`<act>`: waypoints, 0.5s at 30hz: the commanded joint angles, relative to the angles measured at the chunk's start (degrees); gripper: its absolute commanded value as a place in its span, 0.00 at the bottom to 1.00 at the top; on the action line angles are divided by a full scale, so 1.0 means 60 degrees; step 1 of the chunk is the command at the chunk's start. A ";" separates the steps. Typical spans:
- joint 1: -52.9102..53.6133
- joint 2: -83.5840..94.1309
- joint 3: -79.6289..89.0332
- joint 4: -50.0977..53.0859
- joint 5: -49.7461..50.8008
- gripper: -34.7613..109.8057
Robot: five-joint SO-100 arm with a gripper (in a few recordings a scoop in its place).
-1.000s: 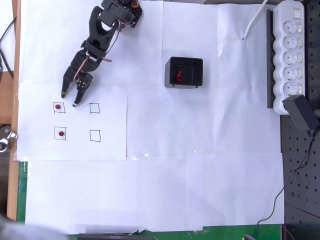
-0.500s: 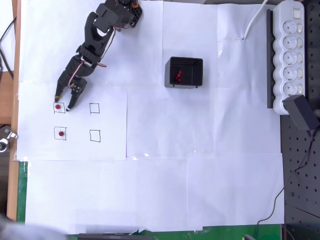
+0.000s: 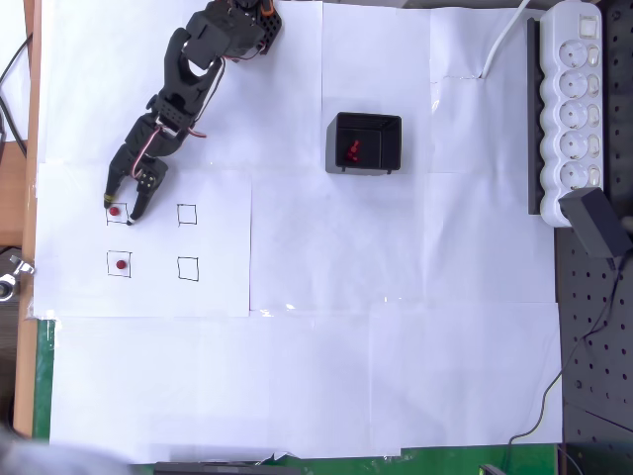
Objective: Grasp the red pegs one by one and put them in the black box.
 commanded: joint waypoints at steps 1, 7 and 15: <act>0.0220 0.0044 0.0513 -0.0117 0.0059 0.36; 0.0161 0.0044 0.0498 -0.0117 0.0059 0.36; 0.0103 0.0044 0.0439 -0.0117 0.0015 0.30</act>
